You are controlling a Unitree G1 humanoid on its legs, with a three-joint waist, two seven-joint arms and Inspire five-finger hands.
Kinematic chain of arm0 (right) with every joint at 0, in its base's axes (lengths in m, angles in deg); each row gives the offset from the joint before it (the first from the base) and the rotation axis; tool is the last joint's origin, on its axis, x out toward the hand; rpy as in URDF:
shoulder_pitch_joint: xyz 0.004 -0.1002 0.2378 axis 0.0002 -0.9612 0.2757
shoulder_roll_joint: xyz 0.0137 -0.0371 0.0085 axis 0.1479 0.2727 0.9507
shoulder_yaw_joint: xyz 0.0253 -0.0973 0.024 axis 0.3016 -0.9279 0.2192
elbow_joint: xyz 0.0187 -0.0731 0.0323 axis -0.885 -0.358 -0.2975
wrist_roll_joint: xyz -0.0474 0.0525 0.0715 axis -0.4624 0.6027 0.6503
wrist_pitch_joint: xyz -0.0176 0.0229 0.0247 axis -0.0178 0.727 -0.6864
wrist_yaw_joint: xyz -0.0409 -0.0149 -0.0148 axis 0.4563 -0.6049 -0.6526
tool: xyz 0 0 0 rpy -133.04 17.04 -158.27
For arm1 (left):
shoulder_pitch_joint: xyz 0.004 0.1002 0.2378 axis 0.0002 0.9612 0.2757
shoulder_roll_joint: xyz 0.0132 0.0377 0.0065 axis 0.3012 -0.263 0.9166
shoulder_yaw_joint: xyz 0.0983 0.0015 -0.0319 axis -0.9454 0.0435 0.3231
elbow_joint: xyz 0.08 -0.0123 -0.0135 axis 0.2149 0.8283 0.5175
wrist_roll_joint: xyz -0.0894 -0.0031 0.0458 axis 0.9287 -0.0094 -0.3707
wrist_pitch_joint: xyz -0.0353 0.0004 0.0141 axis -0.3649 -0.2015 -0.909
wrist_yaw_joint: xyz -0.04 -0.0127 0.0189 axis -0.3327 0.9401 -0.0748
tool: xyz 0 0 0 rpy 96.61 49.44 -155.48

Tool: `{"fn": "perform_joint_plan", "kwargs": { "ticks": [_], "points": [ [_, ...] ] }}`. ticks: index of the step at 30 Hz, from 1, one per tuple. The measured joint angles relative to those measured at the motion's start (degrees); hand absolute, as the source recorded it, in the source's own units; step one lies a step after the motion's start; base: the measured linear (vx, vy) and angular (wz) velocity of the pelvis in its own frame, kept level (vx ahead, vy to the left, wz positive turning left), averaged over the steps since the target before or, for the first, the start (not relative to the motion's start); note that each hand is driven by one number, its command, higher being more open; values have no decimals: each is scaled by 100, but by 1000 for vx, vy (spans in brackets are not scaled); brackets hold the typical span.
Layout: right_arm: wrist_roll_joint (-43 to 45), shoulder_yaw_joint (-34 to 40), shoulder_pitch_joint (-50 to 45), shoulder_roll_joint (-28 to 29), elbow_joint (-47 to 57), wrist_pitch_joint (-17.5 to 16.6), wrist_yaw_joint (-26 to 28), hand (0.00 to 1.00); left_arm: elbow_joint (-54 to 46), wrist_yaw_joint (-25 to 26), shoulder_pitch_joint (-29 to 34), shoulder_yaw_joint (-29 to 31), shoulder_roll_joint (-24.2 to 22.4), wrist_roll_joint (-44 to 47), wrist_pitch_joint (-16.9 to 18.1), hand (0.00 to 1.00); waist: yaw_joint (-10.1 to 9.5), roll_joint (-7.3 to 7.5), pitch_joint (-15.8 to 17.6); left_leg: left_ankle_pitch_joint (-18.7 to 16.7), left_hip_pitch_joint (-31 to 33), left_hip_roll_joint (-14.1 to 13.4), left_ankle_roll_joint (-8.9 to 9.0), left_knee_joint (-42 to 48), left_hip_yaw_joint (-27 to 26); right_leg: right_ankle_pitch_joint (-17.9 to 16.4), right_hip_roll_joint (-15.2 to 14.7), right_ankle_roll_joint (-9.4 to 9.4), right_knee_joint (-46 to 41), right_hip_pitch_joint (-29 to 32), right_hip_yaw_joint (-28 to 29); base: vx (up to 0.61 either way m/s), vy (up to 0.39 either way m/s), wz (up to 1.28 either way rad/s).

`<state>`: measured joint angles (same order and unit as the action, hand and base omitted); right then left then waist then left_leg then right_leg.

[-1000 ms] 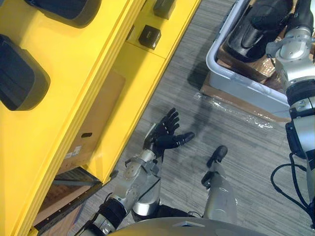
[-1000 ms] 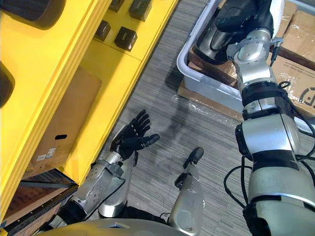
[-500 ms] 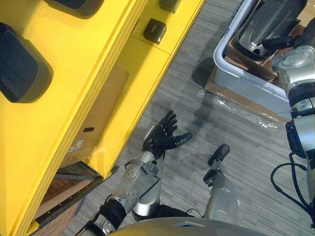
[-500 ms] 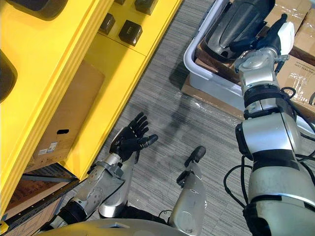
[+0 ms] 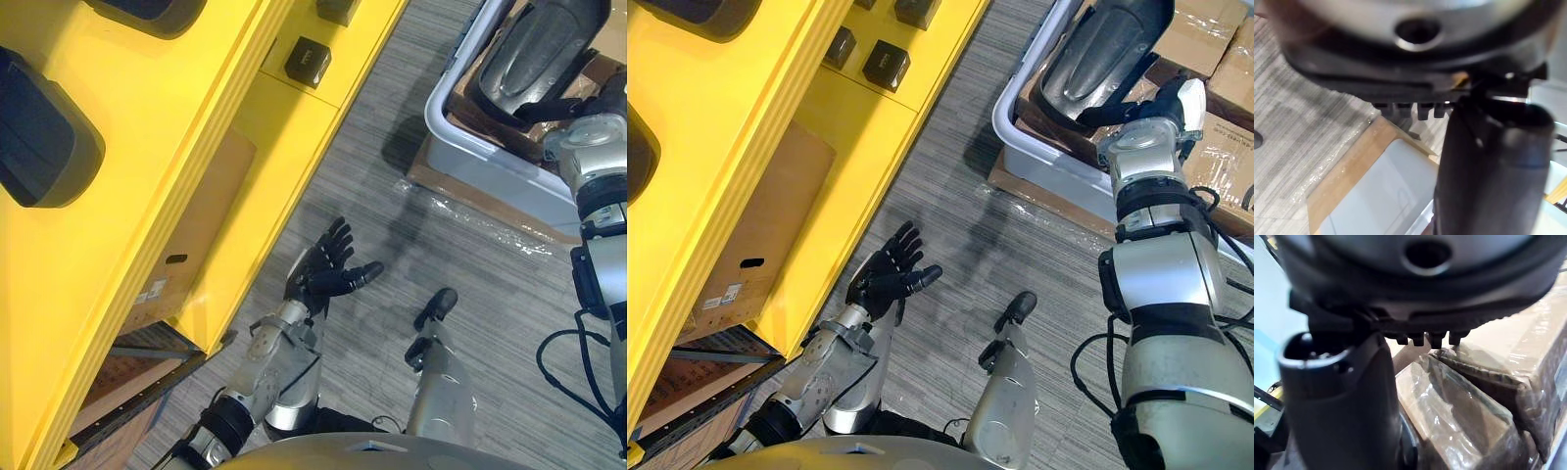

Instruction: Walk over and take three plastic housings, then place them on the shelf

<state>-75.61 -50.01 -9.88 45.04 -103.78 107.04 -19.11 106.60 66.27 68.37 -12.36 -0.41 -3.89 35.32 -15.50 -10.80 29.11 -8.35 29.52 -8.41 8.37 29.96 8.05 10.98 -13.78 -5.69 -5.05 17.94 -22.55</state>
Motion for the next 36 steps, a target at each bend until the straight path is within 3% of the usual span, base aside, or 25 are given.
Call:
{"fn": "perform_joint_plan", "kwargs": {
  "ticks": [10,13,25,32,36],
  "points": [
    [-283,437,-130,-505,5,241,46,0,-2,50,-41,34,-29,5,-1,100,12,-30,-20,0,9,6,14,-22,16,-125,-45,-52,-208,97,-19,24,43,1],
    [-259,627,-248,-510,-2,429,138,0,-50,85,-40,61,-33,5,-3,100,13,-38,-26,1,2,3,15,-23,20,-132,-46,-62,-215,88,-41,46,30,2],
    [-355,1261,-443,-433,8,570,226,0,-603,138,214,395,121,4,-44,100,132,-35,-25,0,-126,-16,14,26,23,-166,-50,-20,-268,-87,-98,-20,25,1],
    [-786,1289,-626,-431,-2,205,-239,0,-712,20,453,512,278,3,-121,100,288,3,-19,5,-237,-45,22,14,16,-87,-5,-58,-164,-224,-81,-10,48,-2],
    [-1347,930,-629,-427,-9,-218,-615,0,-799,-57,437,516,414,-53,-152,100,392,170,-12,4,-405,-135,29,-49,-121,26,99,-40,36,-346,48,7,32,-16]
  ]
}}
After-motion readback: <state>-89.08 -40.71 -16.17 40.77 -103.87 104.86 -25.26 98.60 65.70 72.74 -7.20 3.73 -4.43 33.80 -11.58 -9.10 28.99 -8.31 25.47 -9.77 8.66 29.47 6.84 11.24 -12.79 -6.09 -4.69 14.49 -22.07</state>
